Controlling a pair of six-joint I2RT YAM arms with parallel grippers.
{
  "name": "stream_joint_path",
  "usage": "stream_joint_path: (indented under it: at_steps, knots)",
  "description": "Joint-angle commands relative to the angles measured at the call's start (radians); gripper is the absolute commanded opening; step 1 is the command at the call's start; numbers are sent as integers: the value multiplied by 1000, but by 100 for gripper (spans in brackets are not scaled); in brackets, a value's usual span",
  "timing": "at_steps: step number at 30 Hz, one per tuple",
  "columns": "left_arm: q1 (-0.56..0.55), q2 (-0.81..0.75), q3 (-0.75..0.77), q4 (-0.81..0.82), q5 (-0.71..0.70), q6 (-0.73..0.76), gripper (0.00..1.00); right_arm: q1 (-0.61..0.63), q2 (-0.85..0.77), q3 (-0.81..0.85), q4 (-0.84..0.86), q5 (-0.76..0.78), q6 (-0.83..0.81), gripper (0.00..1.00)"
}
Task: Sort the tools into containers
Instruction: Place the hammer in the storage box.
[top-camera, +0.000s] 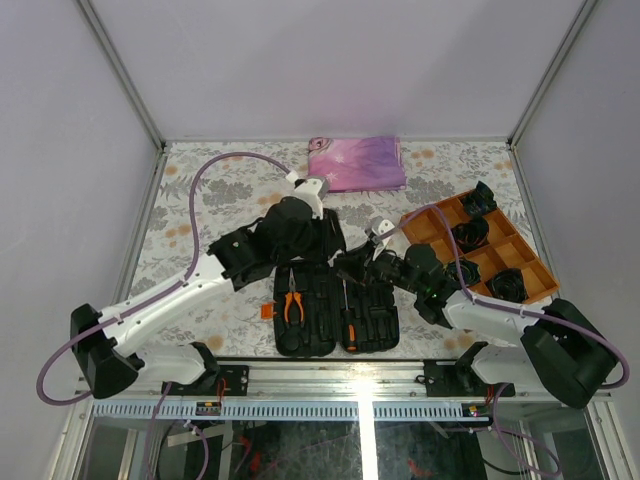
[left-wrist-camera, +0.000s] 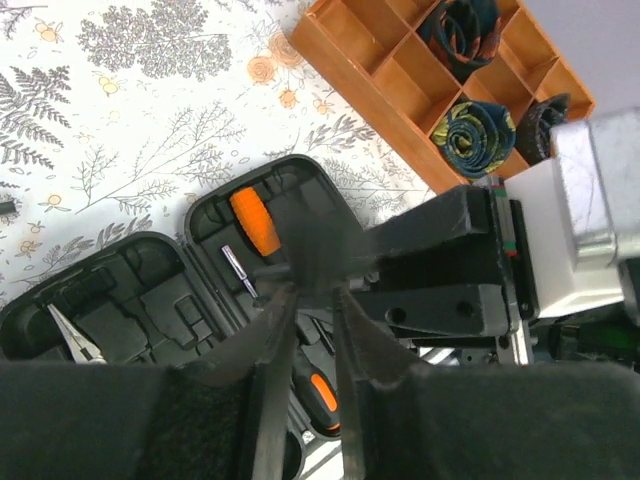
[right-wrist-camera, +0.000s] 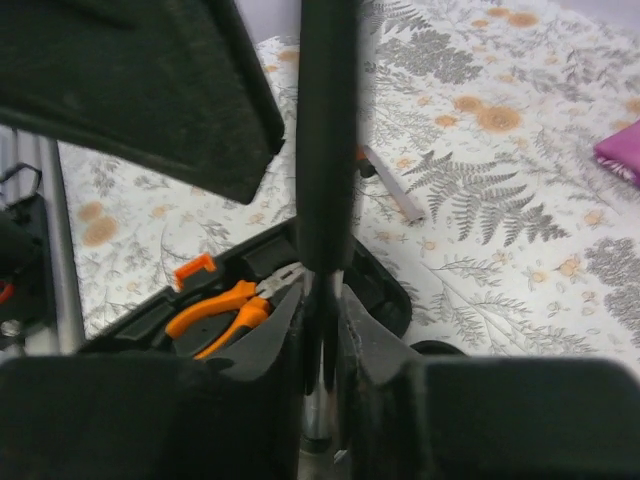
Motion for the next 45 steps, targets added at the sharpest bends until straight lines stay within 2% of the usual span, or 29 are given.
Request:
stream_joint_path:
  at_steps: [1,3,8,10,14,20,23,29,37,45]
  knots:
    - [-12,-75,-22,82,9,-20,11,-4,-16,59,39,-8,-33,11]
    - [-11,-103,-33,84,10,-15,19,-4,-34,75,-12,-14,-50,2]
    - [-11,-183,-40,54,-17,-13,50,-4,-95,94,-139,3,-136,0]
    - [-11,-213,-29,25,-41,-13,57,-4,-122,105,-205,17,-195,0]
    - [-12,-262,3,-52,-101,11,64,-4,-169,172,-450,-5,-329,0]
    - [-11,-289,49,-174,-143,103,68,-5,-152,339,-851,-171,-516,0]
    - [-11,-301,58,-197,-124,159,68,-4,-142,395,-981,-217,-567,0]
    - [-11,-290,98,-224,113,294,69,-5,-105,478,-1187,-403,-684,0]
    - [-13,-210,102,-271,345,386,70,-5,-86,516,-1266,-495,-736,0]
    - [-21,-184,44,-298,370,424,68,-5,-98,526,-1262,-536,-730,0]
